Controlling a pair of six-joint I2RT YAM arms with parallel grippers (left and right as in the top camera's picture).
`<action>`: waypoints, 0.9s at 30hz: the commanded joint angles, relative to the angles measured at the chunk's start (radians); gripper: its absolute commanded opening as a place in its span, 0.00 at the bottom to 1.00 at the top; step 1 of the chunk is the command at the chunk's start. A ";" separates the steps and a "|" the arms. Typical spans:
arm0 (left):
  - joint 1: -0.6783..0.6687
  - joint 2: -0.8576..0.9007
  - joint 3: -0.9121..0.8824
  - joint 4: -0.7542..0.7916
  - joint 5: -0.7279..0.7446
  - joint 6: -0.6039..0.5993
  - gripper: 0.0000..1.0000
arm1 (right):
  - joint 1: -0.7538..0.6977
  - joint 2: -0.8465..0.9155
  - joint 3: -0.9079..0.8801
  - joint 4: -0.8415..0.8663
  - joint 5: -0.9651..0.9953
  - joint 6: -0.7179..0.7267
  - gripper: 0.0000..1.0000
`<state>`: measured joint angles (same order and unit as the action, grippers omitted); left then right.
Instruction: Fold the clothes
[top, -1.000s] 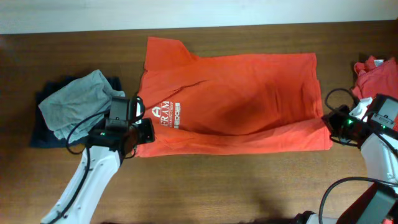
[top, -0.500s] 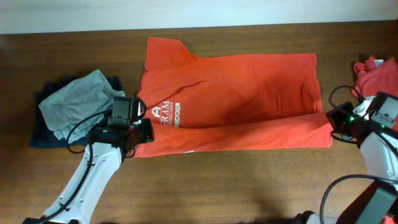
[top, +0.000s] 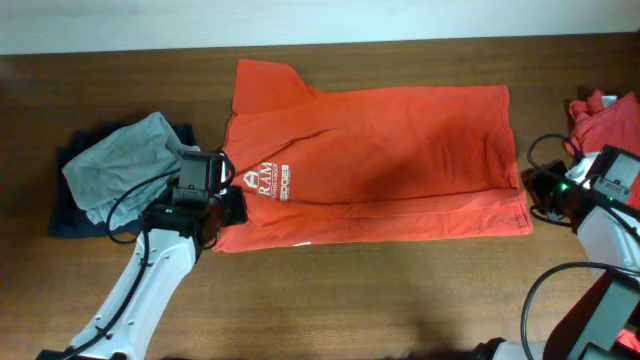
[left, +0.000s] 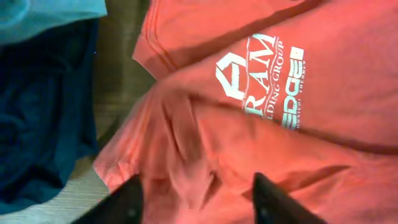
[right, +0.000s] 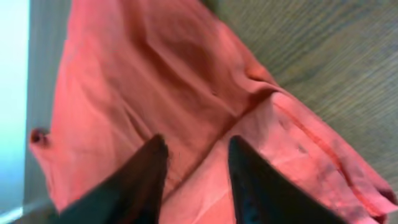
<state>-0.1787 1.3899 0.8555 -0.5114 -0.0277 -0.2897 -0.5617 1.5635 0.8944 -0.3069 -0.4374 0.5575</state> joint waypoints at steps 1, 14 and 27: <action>0.005 0.006 0.014 0.001 -0.064 0.008 0.75 | 0.005 -0.003 0.017 0.005 -0.106 0.000 0.40; 0.005 -0.095 0.106 -0.167 -0.036 0.066 0.79 | 0.007 -0.132 0.042 -0.235 -0.210 -0.144 0.49; 0.005 -0.076 0.103 -0.187 0.160 0.149 0.02 | 0.217 -0.235 0.054 -0.413 -0.191 -0.269 0.57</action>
<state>-0.1787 1.2972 0.9573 -0.7406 -0.0071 -0.2123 -0.4156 1.3415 0.9279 -0.6876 -0.6250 0.3260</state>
